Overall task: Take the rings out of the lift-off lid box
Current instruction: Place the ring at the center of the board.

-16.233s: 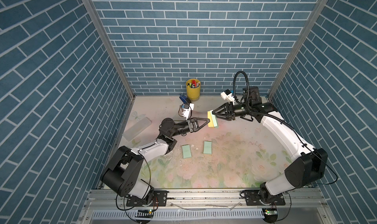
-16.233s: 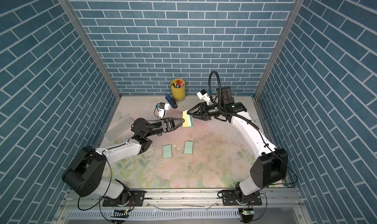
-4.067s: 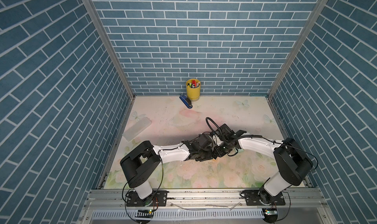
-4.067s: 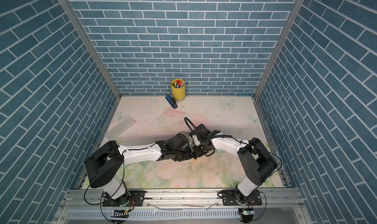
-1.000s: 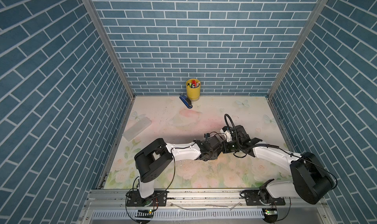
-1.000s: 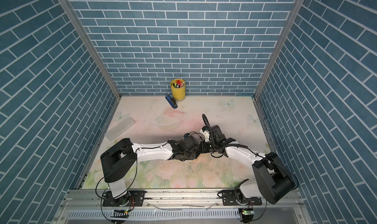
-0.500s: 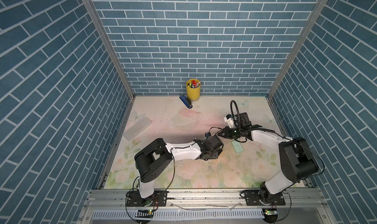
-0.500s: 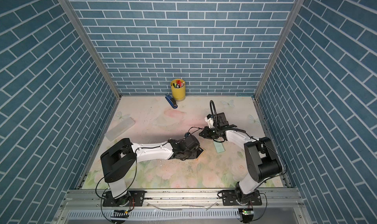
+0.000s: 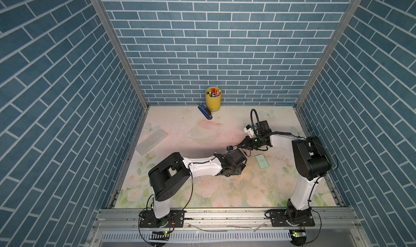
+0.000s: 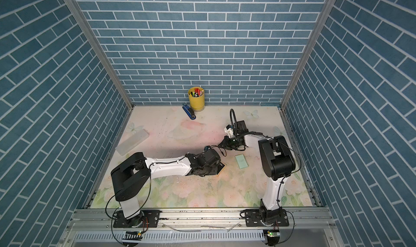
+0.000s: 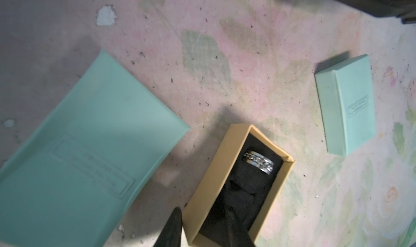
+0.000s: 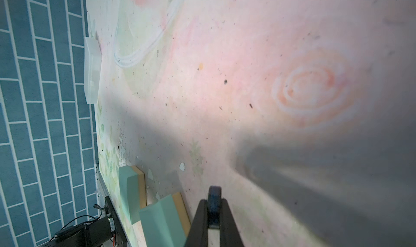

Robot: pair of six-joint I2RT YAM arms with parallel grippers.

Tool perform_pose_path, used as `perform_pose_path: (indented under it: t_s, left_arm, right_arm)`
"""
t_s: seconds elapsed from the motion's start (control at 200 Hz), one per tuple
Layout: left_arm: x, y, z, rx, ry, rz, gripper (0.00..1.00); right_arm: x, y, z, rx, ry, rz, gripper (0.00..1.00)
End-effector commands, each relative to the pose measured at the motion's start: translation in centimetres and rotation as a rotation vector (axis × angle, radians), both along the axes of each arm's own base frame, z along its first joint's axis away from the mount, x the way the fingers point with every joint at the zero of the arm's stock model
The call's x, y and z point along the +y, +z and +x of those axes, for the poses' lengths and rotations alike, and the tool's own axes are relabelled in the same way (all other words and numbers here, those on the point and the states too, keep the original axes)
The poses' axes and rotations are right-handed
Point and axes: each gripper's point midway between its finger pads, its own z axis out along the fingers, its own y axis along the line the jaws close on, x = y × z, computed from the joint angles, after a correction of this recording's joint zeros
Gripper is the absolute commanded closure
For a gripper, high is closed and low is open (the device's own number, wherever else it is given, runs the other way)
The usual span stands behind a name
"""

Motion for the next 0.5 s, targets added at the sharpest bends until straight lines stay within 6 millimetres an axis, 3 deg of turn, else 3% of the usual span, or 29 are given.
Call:
perform_pose_path:
  t_s: [0.0, 0.2, 0.495]
  left_arm:
    - [-0.3, 0.5, -0.1, -0.007, -0.002, -0.019, 0.65]
    - [-0.3, 0.4, -0.3, -0.002, -0.003, -0.031, 0.64]
    - [-0.4, 0.2, -0.4, 0.004, -0.005, -0.04, 0.64]
  right_arm:
    - [-0.1, -0.1, 0.7, 0.006, 0.031, 0.02, 0.98]
    - [-0.7, -1.3, 0.7, 0.043, 0.028, 0.0, 0.95]
    - [-1.8, -2.1, 0.3, 0.068, 0.021, -0.046, 0.84]
